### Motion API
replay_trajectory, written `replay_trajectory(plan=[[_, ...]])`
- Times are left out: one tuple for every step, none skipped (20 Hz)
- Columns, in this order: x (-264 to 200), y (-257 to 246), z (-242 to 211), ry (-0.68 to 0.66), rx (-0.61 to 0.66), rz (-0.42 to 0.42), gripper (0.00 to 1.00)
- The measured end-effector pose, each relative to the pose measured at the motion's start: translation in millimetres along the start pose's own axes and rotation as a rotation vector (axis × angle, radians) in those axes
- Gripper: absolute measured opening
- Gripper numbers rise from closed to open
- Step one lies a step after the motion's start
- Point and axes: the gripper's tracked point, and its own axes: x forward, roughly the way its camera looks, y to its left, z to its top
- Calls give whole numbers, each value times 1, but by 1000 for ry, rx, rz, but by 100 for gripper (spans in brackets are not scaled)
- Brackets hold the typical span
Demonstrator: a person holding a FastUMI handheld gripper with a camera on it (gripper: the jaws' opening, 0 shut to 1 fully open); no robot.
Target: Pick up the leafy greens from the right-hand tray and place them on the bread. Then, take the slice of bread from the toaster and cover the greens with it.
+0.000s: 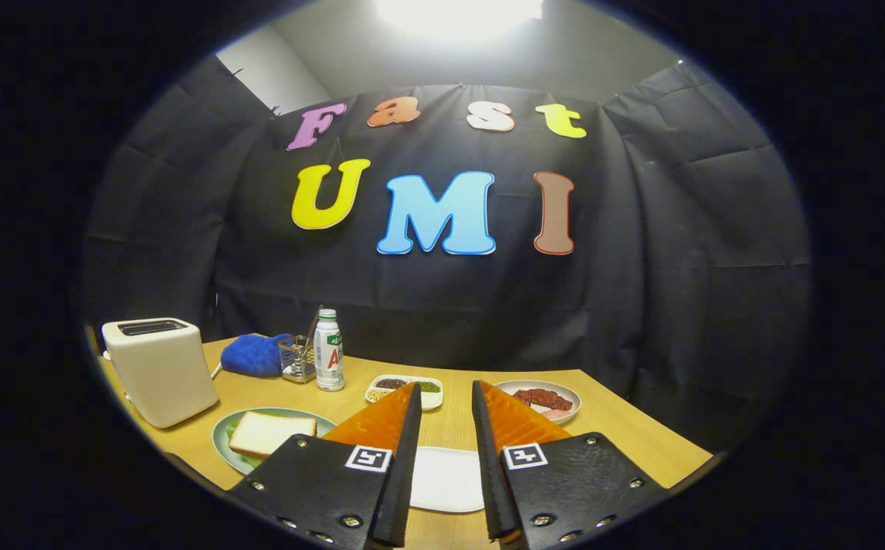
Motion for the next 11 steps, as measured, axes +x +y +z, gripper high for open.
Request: replay_trajectory(plan=[[-2, -6, -3, 13, 4, 14, 39], [-3, -13, -4, 20, 27, 27, 39], [-3, -19, -5, 17, 52, 38, 39], [-2, -29, -7, 15, 69, 39, 39], [-1, -40, -11, 23, 82, 37, 39], [-1, -47, -13, 23, 95, 48, 39], [-1, -58, -14, 18, 109, 50, 39], [0, -73, -15, 8, 112, 35, 39], [-1, -93, -20, 14, 88, -2, 39], [-3, -118, -26, 21, 53, -63, 39], [-5, -136, -29, 25, 18, -100, 39]])
